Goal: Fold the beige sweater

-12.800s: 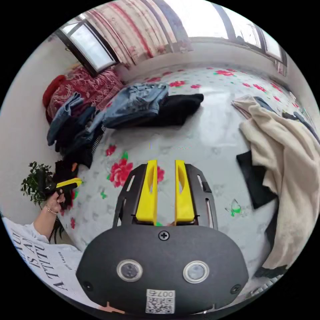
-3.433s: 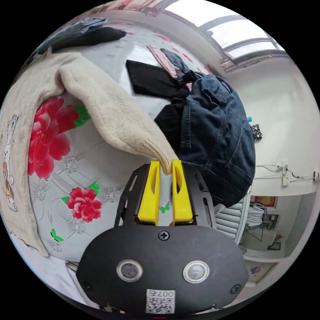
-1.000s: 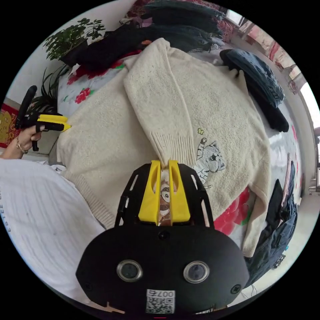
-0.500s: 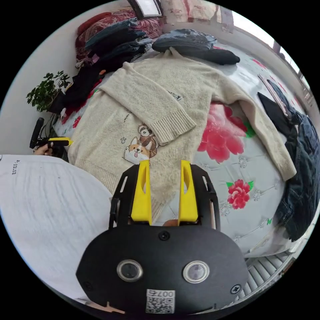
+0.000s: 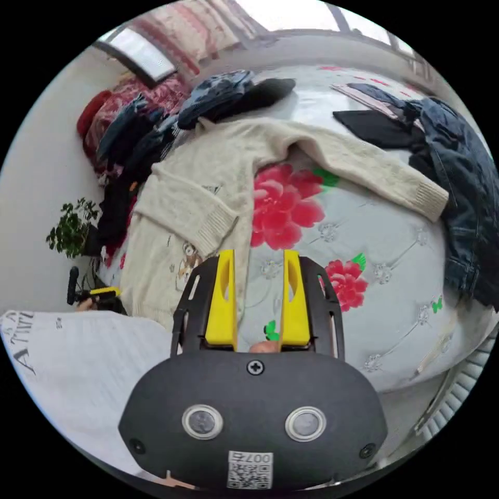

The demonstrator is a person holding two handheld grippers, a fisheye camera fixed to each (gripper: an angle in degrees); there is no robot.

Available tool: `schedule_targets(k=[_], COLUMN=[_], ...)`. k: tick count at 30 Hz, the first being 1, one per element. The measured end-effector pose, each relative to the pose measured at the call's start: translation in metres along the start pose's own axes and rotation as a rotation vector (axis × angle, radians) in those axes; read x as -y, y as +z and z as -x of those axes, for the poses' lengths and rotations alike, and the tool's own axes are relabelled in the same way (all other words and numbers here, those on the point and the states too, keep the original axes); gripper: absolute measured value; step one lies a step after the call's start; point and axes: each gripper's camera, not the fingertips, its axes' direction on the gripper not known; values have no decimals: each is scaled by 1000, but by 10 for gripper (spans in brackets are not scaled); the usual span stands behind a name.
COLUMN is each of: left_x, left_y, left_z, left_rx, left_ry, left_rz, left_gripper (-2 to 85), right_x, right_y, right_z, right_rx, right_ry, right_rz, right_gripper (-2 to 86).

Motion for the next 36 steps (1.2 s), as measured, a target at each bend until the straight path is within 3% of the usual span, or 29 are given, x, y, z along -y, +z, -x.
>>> schedule_targets(k=[3,9,14,17,19,22,24,27,30,36], left_x=[-10,-33,-36,-27,-14,2,10,19,22,13], left_y=[-4,-11,-13,-11,-8,-4,-3,-5,-11,-19], left_z=[11,27,29,26,24,20,20,23,32,61], left_rx=[-38,-34,-62,-88,-84,-50,-42,-45,-49,-49], left_ry=[-103,-327,-448,-470,-450,-406,-381,-352,-338,-330], left_rz=[-42,-103,-101,-109,-98,-79,-80,-100,-134,-175], left_gripper=[43,38,40,39,41,41,41,42,43,48], right_x=[26,0,-4,21,47,109,128,91,18,-132], right_y=[-38,-62,-46,-40,-49,-82,-104,-97,-44,112], right_z=[-101,-244,-284,-297,-282,-199,-79,74,192,311], right_rx=[122,162,241,392,437,538,578,633,724,661], right_ry=[360,933,1002,984,894,415,-52,-517,-751,-906], right_rz=[-228,-573,-648,-622,-623,-583,-505,-368,-168,334], right_gripper=[108,102,83,73,70,66,66,66,65,59])
